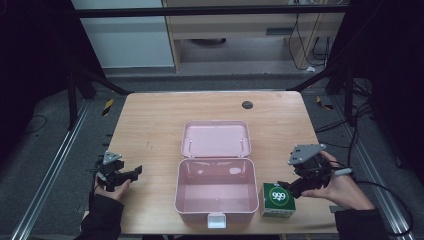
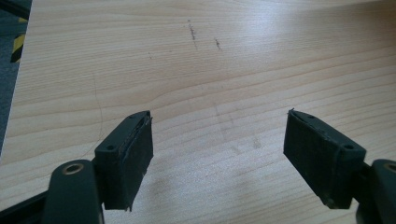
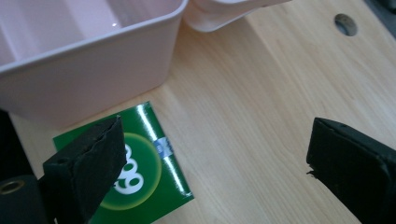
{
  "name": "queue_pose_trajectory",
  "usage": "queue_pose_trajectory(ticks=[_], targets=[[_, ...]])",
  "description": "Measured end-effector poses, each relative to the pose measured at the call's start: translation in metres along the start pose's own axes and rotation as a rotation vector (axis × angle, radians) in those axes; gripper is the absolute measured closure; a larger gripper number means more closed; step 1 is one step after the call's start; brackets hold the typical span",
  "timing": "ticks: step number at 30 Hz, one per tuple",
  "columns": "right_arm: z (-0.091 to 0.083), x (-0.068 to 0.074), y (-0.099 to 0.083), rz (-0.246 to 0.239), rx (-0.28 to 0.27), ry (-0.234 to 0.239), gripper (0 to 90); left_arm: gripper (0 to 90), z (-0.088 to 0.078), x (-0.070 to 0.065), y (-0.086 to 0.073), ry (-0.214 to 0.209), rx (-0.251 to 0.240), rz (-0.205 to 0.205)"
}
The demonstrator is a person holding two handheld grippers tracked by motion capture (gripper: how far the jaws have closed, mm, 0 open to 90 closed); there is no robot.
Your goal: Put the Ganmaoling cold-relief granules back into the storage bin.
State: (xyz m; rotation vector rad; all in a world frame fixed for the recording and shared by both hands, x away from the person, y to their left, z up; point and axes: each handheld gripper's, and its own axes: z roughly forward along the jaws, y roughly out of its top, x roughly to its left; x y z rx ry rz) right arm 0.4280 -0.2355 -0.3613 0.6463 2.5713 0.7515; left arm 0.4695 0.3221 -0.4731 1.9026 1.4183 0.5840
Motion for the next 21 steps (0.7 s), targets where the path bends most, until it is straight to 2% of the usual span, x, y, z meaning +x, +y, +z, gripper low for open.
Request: queue_pose_trajectory(ticks=[3, 7, 21], targets=[[0.002, 0.004, 0.0, -0.04, 0.021, 0.028, 5.3, 23.3, 0.001, 0.0, 0.0, 0.0, 0.003, 0.002], [0.004, 0.009, 0.001, -0.069, 0.042, 0.056, 4.8, 23.4, 0.001, -0.001, 0.0, 0.001, 0.002, 0.003], [0.016, 0.021, -0.001, -0.142, 0.13, 0.148, 4.6, 23.6, 0.001, -0.001, 0.0, 0.001, 0.006, 0.009]])
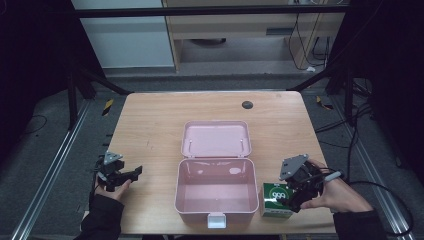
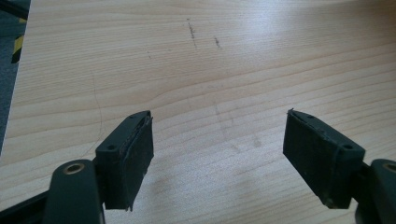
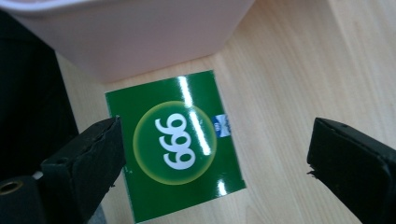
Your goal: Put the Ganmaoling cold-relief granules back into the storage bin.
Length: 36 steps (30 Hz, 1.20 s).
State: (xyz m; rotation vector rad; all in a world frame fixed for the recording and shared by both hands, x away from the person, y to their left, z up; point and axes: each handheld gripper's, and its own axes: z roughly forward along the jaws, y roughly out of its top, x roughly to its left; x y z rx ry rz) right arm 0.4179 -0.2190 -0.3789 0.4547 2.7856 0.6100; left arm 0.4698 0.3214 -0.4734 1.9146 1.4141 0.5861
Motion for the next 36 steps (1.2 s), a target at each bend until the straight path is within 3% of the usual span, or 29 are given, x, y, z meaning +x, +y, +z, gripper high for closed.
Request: queue_pose_trajectory(ticks=[15, 36], targets=[[0.016, 0.007, -0.001, -0.05, 0.061, 0.077, 3.3, 23.6, 0.0, 0.0, 0.0, 0.0, 0.001, 0.003], [0.041, 0.01, -0.005, -0.087, 0.134, 0.111, 2.6, 23.7, 0.0, 0.0, 0.0, 0.001, 0.002, 0.005]])
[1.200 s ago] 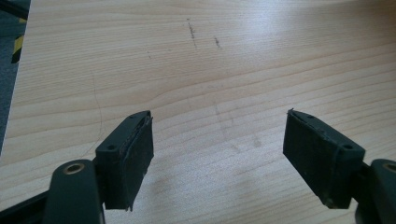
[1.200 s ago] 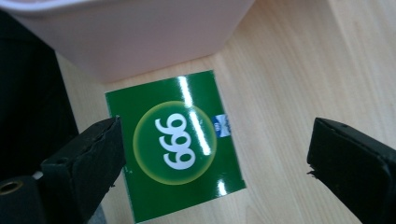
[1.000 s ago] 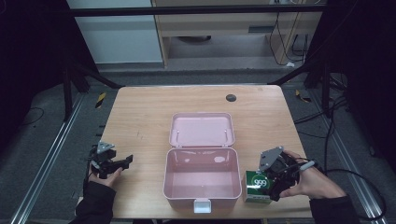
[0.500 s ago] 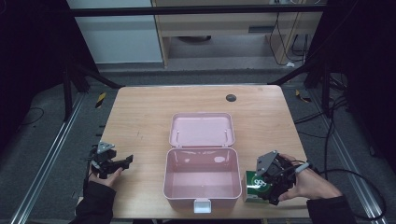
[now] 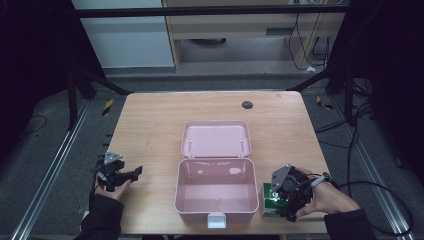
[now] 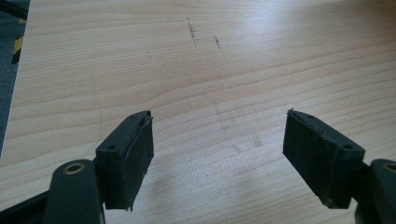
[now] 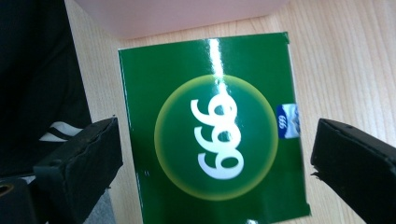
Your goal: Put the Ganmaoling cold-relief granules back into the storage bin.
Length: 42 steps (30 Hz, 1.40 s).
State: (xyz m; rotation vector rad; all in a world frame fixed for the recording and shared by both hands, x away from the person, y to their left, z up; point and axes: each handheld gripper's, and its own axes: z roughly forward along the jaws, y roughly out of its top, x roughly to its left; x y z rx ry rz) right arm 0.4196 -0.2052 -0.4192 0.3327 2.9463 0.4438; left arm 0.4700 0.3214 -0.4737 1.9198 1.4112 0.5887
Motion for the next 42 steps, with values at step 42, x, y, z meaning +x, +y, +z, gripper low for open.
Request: queue_pose_trajectory(ticks=[42], targets=[[0.026, -0.008, -0.006, 0.013, 0.027, 0.088, 15.9, 24.0, 0.0, 0.0, 0.0, 0.0, 0.0, 0.003]])
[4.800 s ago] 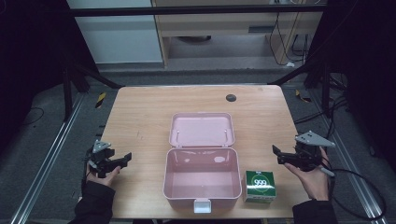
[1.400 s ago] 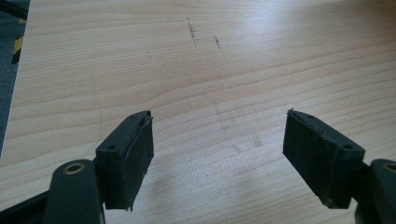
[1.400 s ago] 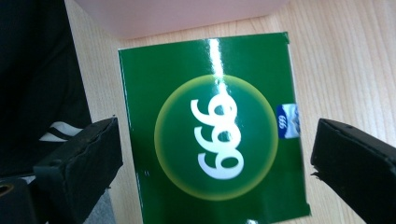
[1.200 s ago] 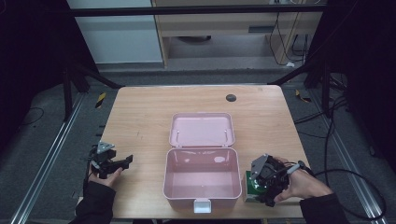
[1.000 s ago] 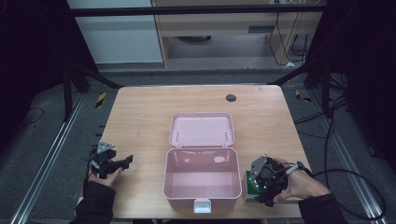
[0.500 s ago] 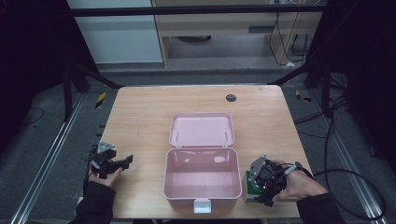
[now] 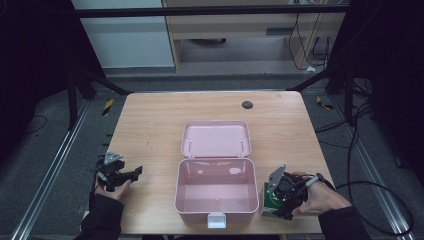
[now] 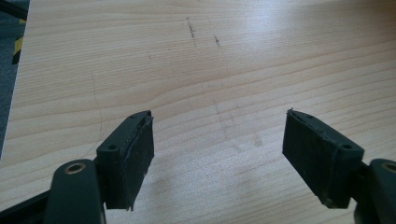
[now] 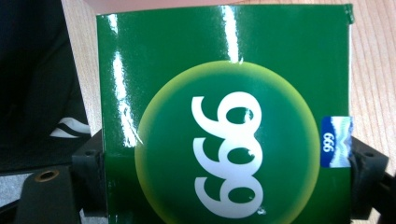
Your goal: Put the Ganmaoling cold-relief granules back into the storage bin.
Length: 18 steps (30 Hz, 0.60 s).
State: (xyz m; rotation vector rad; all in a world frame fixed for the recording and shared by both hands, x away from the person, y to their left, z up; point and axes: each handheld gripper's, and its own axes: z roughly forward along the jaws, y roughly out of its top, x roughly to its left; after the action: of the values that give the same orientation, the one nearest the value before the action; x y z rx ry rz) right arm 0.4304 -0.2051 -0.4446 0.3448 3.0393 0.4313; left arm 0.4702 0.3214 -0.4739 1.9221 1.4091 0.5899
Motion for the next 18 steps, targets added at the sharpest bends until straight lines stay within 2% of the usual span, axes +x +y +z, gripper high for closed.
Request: queue_pose_trajectory(ticks=[10, 18], targets=[[-0.01, 0.001, -0.004, 0.025, -0.012, -0.008, 16.2, 24.2, 0.0, 0.0, 0.0, 0.0, 0.0, 0.0], [-0.027, 0.001, -0.006, 0.036, -0.046, -0.044, 16.2, 24.2, 0.0, 0.0, 0.0, -0.001, 0.001, -0.002]])
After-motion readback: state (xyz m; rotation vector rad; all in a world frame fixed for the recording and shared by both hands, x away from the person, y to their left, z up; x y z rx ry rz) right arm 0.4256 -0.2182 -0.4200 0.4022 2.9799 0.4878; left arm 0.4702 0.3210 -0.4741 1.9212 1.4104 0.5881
